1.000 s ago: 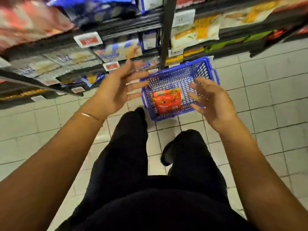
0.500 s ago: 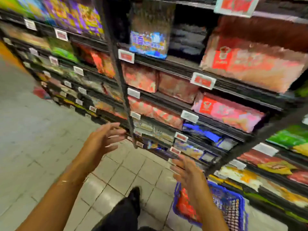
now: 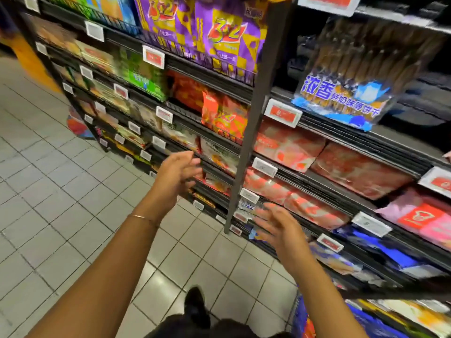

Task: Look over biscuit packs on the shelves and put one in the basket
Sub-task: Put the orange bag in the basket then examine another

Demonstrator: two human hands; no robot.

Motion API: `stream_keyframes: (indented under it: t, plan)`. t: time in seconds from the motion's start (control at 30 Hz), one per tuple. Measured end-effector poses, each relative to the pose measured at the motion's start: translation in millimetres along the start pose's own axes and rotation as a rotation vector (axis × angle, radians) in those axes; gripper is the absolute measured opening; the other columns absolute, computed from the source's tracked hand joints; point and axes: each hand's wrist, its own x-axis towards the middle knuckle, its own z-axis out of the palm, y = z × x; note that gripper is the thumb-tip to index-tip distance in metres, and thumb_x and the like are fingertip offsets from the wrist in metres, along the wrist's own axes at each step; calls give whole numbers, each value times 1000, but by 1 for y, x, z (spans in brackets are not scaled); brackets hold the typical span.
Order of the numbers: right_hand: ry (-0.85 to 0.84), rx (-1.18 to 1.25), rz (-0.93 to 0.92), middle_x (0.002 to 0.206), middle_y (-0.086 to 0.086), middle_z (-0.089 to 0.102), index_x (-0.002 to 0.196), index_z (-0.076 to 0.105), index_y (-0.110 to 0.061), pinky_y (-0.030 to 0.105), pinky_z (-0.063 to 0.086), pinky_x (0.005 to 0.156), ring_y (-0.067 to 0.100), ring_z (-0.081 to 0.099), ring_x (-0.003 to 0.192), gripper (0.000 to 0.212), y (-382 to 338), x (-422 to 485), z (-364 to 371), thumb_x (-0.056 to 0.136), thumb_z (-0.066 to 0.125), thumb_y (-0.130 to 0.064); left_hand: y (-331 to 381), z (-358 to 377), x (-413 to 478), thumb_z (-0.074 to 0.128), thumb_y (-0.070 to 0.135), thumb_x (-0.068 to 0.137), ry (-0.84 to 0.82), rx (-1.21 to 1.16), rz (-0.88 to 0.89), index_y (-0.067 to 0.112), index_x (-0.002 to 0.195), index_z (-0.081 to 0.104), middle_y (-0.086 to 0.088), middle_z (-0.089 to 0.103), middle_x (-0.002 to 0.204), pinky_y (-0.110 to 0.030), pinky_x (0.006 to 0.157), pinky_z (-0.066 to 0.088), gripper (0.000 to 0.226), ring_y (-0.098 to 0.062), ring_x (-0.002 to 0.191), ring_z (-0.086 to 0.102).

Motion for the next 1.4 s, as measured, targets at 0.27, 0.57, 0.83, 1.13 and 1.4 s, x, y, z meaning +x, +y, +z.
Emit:
stream_keyframes:
  t: [0.27,0.57,0.83,1.13,1.4]
  plan:
    - [10,211,-5,128,4,74,137,60,-16,42,55,93,22,73,115,34,-48,73,98,108,50,-31,64,24,157,64,8,101,-53,273,195,10,149,46,-9,58,141,-27,89,53,51,-19,119,62]
    - [13,314,73,134,7,70,140,56,-18,50,49,107,29,64,128,55,-85,152,158,93,62,-46,73,63,262,93,25,77,-182,576,186,-2,149,38,-20,52,150,-43,117,43,95,-28,137,52]
    - [86,523,160,140,13,65,144,53,-13,55,42,116,34,63,128,54,-101,213,185,105,50,-50,91,55,301,92,30,72,-204,766,220,5,106,77,3,75,91,-27,82,60,44,-20,100,75]
    - [294,731,153,134,23,63,132,56,-10,58,50,101,40,66,118,64,-105,233,227,102,45,-65,77,50,313,84,46,57,-238,635,379,3,67,70,-6,73,70,-33,67,52,47,-9,68,63]
    - [526,699,78,131,14,51,114,58,-17,60,44,109,34,54,132,46,-124,217,248,101,49,-61,76,2,338,99,36,67,-437,568,541,30,58,57,10,62,58,-31,57,53,43,-1,53,53]
